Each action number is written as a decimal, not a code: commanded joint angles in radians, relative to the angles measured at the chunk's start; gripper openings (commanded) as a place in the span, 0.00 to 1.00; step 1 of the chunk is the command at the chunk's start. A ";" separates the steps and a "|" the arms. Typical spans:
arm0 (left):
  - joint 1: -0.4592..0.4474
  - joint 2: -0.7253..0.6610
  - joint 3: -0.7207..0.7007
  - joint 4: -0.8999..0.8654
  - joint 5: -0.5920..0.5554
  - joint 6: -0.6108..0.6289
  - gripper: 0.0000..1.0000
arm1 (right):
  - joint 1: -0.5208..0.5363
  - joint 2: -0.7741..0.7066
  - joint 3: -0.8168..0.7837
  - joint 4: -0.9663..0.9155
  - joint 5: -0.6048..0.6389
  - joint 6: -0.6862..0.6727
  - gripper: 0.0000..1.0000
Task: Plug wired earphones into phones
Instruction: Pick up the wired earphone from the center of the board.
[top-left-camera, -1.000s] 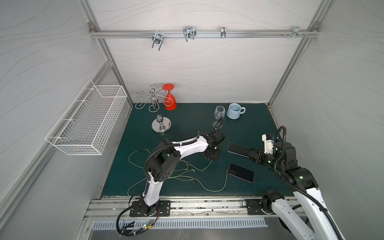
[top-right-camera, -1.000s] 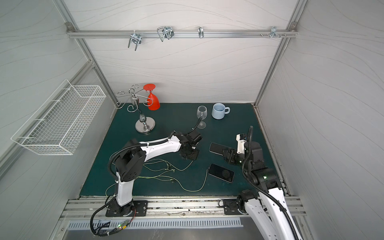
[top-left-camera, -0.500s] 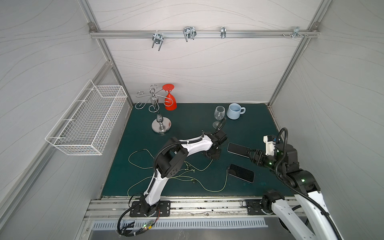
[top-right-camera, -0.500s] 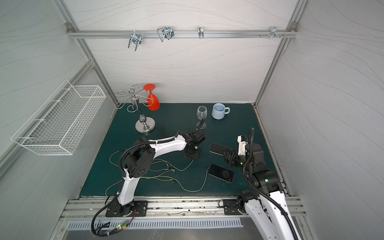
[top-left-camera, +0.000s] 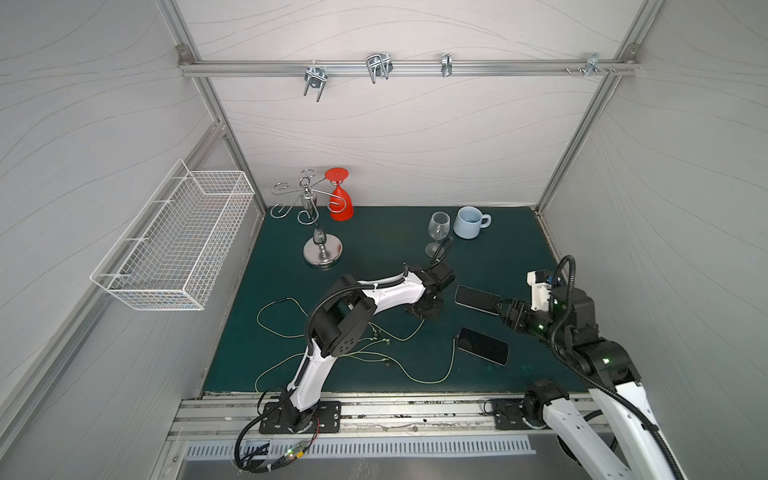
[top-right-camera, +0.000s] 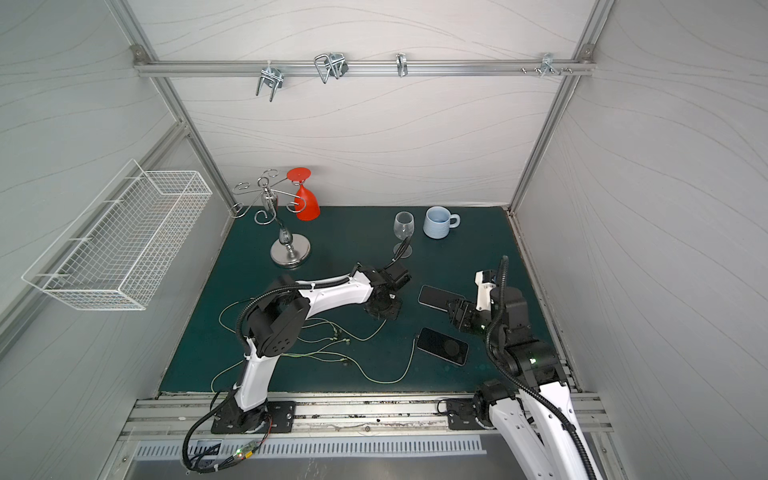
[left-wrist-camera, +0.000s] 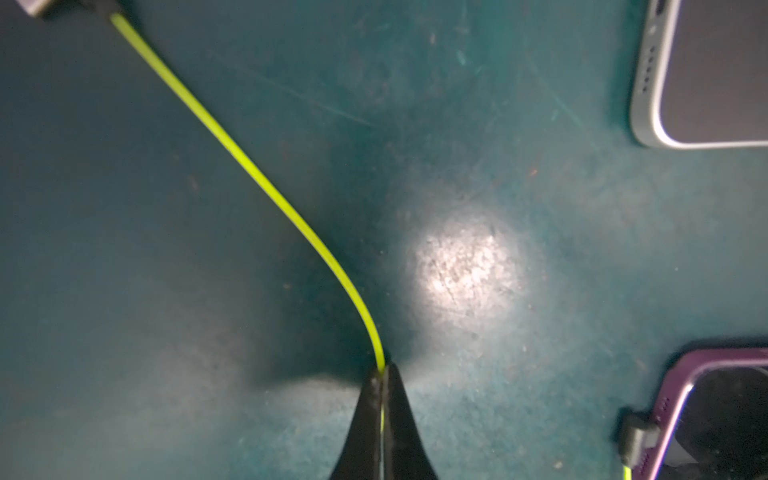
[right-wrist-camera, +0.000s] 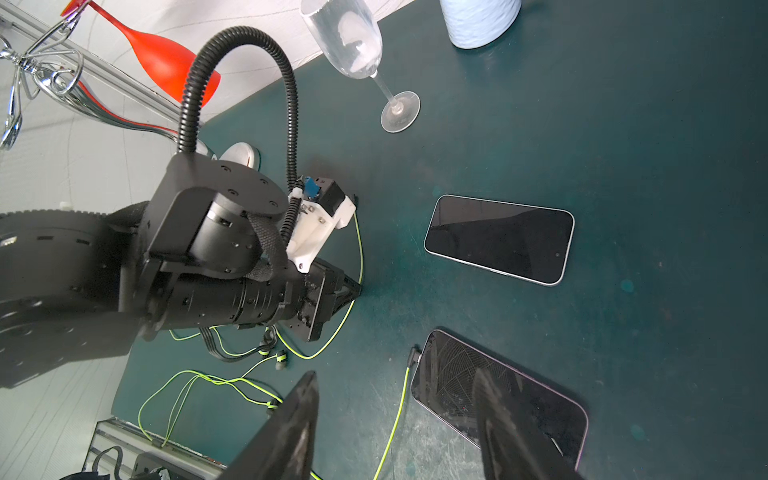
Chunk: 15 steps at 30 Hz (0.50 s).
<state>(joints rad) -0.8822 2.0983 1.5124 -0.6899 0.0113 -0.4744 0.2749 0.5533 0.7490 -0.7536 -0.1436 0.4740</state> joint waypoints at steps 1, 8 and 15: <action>-0.022 -0.022 -0.041 -0.038 0.053 -0.019 0.00 | 0.005 -0.001 -0.002 -0.026 -0.001 0.002 0.60; -0.016 -0.253 -0.140 0.033 0.095 -0.028 0.00 | 0.005 0.014 -0.026 -0.019 -0.012 0.195 0.63; -0.005 -0.403 -0.260 0.114 0.164 -0.055 0.00 | 0.050 0.095 -0.134 0.206 -0.145 0.499 0.66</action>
<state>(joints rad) -0.8909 1.7195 1.2846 -0.6193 0.1318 -0.5072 0.2966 0.6106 0.6380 -0.6533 -0.2401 0.8024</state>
